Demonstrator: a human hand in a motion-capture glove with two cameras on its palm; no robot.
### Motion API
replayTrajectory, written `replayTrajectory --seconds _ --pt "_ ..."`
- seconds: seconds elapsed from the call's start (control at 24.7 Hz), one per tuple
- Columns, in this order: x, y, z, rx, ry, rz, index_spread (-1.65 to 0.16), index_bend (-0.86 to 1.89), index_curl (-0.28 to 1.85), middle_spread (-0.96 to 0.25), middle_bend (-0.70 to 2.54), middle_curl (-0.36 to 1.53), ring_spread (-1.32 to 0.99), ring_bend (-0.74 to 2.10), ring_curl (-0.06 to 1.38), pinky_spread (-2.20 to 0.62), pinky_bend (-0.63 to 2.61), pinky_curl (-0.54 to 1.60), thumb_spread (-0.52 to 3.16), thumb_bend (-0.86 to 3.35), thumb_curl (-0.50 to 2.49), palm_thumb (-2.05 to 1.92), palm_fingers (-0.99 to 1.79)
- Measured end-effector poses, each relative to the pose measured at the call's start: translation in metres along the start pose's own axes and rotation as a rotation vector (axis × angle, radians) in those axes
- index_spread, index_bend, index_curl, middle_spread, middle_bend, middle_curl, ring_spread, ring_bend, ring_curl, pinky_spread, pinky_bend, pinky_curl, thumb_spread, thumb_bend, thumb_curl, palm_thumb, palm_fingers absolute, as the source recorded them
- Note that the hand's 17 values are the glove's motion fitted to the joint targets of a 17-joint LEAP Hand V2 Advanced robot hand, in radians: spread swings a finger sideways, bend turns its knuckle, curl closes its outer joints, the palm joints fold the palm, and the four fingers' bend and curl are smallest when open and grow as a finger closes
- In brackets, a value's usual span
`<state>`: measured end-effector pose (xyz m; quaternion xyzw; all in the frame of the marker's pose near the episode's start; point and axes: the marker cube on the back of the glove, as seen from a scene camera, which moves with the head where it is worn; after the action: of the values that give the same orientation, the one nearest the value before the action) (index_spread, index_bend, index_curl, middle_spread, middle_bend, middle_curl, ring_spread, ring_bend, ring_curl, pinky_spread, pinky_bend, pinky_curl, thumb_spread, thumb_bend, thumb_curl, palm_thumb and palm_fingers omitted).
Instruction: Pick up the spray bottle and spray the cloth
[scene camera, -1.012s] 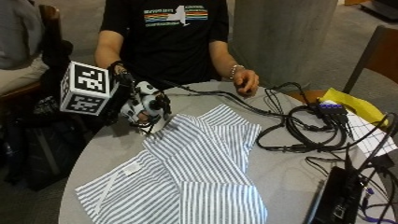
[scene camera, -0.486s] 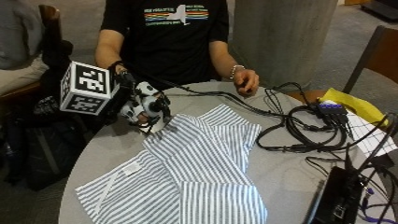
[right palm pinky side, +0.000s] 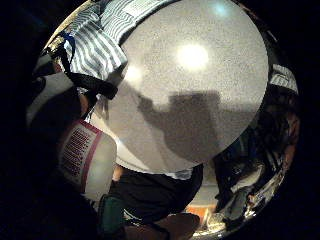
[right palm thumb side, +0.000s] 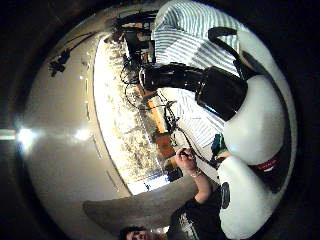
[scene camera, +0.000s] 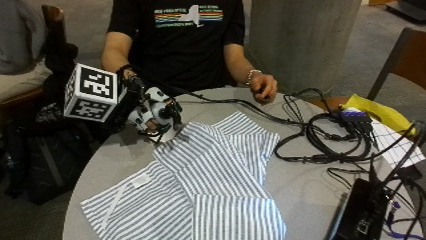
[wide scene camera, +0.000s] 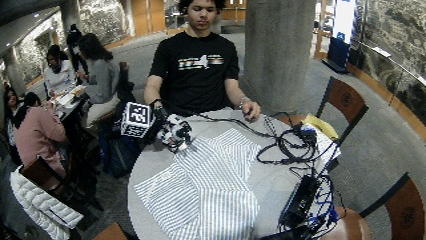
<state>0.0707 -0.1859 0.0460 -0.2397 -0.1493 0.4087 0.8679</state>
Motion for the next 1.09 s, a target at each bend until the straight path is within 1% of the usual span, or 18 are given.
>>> replayTrajectory --seconds 0.08,0.16,0.36,0.49,0.57,0.69,0.77,0.89,1.01,1.09 --pt "-0.004 0.004 0.001 0.017 -0.042 -0.051 -0.16 0.1 0.26 -0.11 0.36 0.53 -0.12 0.66 0.45 -0.22 0.61 0.39 0.45 -0.04 0.66 1.01 1.18" --pt "-0.01 0.01 0.005 0.031 -0.104 -0.137 -0.16 0.1 0.26 -0.11 0.36 0.53 -0.12 0.66 0.45 -0.22 0.61 0.39 0.45 -0.03 0.66 1.01 1.18" --pt "-0.045 0.04 0.036 0.042 -0.299 -0.454 -0.15 0.1 0.26 -0.11 0.37 0.53 -0.12 0.66 0.45 -0.21 0.61 0.39 0.47 -0.03 0.66 1.01 1.18" --pt "-0.071 0.061 0.077 0.052 -0.423 -0.603 -0.16 0.1 0.25 -0.11 0.36 0.53 -0.12 0.66 0.45 -0.21 0.61 0.39 0.48 -0.03 0.66 1.01 1.17" --pt "-0.083 0.075 0.116 0.047 -0.497 -0.704 -0.16 0.1 0.25 -0.1 0.37 0.53 -0.12 0.66 0.45 -0.21 0.61 0.39 0.49 -0.03 0.66 1.01 1.17" --pt "-0.091 0.087 0.18 -0.037 -0.534 -0.834 -0.17 0.12 0.26 -0.1 0.38 0.53 -0.12 0.65 0.45 -0.2 0.56 0.38 0.53 -0.04 0.65 1.0 1.15" --pt "-0.095 0.088 0.216 -0.117 -0.528 -0.841 -0.18 0.15 0.27 -0.1 0.39 0.53 -0.11 0.62 0.44 -0.19 0.51 0.37 0.58 -0.03 0.64 1.0 1.13" --pt "-0.096 0.083 0.257 -0.191 -0.514 -0.801 -0.19 0.14 0.28 -0.09 0.4 0.53 -0.11 0.61 0.43 -0.17 0.45 0.37 0.63 -0.03 0.63 1.0 1.11" --pt "-0.094 0.077 0.285 -0.203 -0.472 -0.787 -0.2 0.13 0.28 -0.08 0.38 0.52 -0.11 0.59 0.43 -0.17 0.43 0.37 0.66 -0.03 0.61 1.01 1.09" --pt "-0.095 0.073 0.294 -0.197 -0.434 -0.789 -0.2 0.13 0.28 -0.08 0.36 0.51 -0.12 0.57 0.42 -0.16 0.43 0.37 0.67 -0.03 0.6 1.01 1.07"
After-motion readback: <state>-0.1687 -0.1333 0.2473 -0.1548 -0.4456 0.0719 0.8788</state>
